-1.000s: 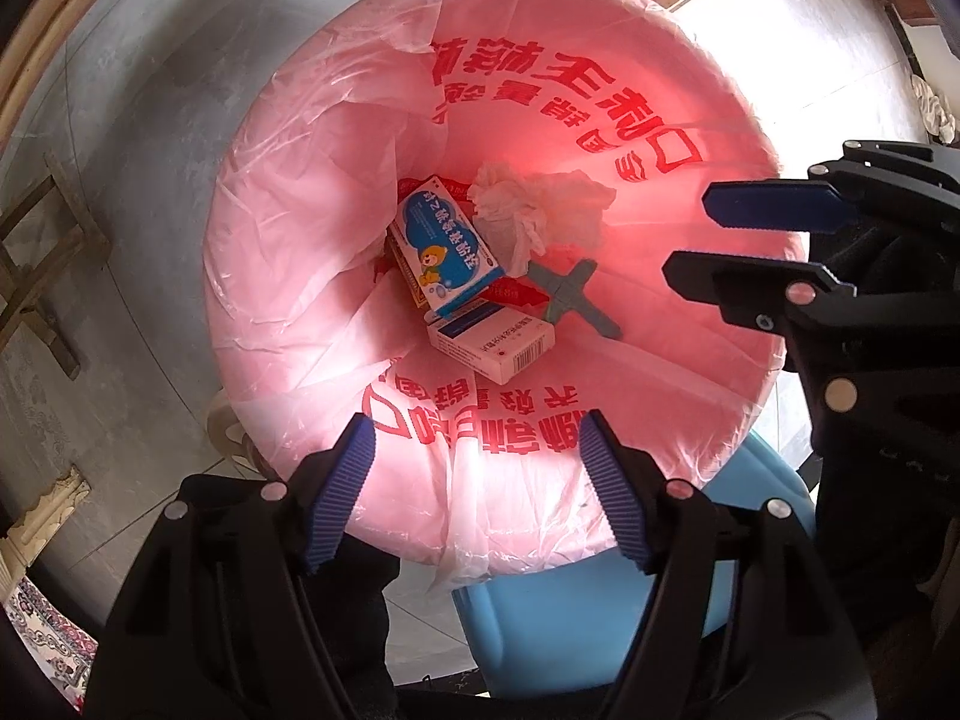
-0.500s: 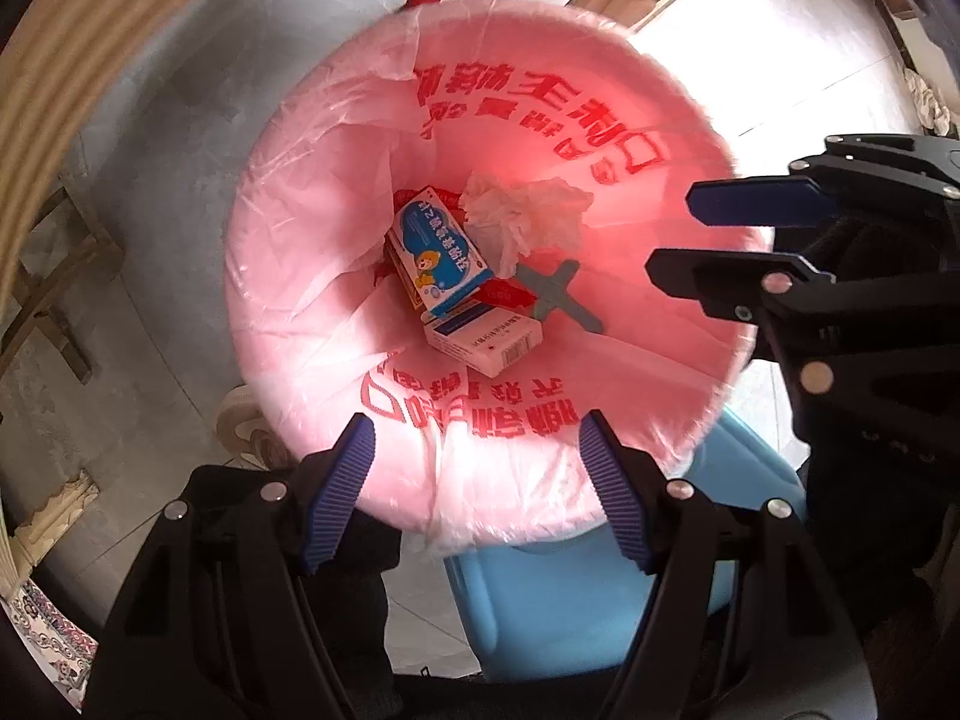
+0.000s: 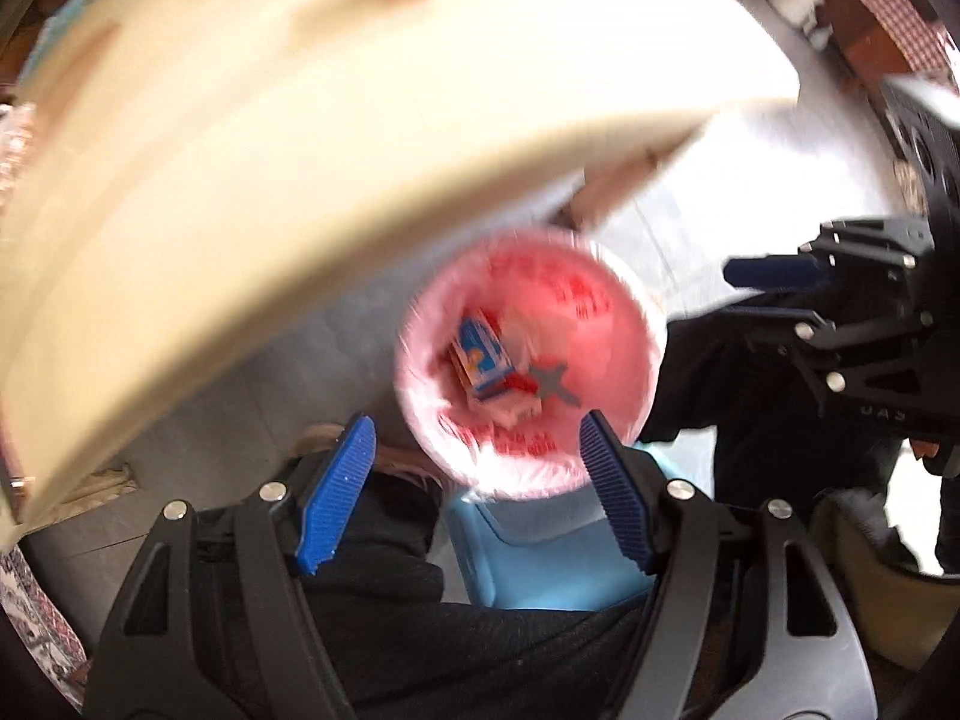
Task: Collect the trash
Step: 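Raise both tools back over the table toward the red cube and candy bar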
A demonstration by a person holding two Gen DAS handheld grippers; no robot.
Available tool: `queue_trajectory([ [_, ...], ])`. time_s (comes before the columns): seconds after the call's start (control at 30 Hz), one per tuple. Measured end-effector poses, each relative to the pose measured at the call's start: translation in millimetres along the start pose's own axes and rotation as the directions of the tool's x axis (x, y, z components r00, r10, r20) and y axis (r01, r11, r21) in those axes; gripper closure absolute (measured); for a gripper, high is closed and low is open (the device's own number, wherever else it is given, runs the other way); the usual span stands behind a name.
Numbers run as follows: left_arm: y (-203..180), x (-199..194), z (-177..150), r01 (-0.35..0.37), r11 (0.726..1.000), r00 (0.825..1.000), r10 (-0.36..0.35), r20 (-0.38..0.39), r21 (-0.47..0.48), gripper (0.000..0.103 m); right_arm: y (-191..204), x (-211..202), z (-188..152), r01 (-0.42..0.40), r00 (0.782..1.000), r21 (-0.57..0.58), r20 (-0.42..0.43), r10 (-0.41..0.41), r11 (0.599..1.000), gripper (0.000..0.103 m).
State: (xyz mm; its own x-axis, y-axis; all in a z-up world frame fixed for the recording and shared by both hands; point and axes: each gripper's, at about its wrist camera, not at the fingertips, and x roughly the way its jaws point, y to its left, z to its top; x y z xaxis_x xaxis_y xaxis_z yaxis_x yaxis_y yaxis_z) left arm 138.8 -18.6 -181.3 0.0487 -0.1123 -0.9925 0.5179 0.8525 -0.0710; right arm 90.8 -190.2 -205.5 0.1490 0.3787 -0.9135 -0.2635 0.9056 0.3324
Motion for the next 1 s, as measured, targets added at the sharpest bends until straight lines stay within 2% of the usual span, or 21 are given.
queue_trajectory([
  [0.1, 1.5, -47.5, 21.5, -0.022, 1.000, 0.998, 0.023, 0.061, -0.015, 0.028, 2.2, -40.2, 21.8, 0.006, 0.999, -0.035, 0.053, -0.004, 0.999, 0.067],
  [0.23, -11.8, -90.4, 43.7, -0.072, 0.997, 0.990, 0.068, 0.120, 0.029, 0.028, 6.2, -89.9, 57.0, 0.046, 0.992, -0.101, 0.121, -0.033, 0.994, 0.050],
  [0.33, -21.7, -112.2, 66.9, -0.071, 0.996, 0.989, 0.063, 0.131, 0.057, 0.028, 5.7, -119.4, 84.6, 0.045, 0.987, -0.123, 0.156, -0.026, 0.991, 0.050],
  [0.43, -27.4, -118.5, 83.1, -0.057, 0.996, 0.990, 0.048, 0.135, 0.068, 0.028, -0.2, -140.9, 115.2, 0.080, 0.980, -0.136, 0.191, -0.053, 0.987, 0.050],
  [0.67, -19.3, -93.7, 127.0, -0.026, 0.999, 0.996, 0.024, 0.089, 0.022, 0.028, -18.2, -146.6, 178.4, 0.120, 0.976, -0.150, 0.199, -0.089, 0.981, 0.050],
  [1.0, 15.5, -46.8, 176.3, 0.020, 0.997, 0.999, -0.018, 0.032, -0.070, 0.028, -48.1, -107.4, 255.1, 0.115, 0.985, -0.178, 0.150, -0.089, 0.977, 0.050],
])
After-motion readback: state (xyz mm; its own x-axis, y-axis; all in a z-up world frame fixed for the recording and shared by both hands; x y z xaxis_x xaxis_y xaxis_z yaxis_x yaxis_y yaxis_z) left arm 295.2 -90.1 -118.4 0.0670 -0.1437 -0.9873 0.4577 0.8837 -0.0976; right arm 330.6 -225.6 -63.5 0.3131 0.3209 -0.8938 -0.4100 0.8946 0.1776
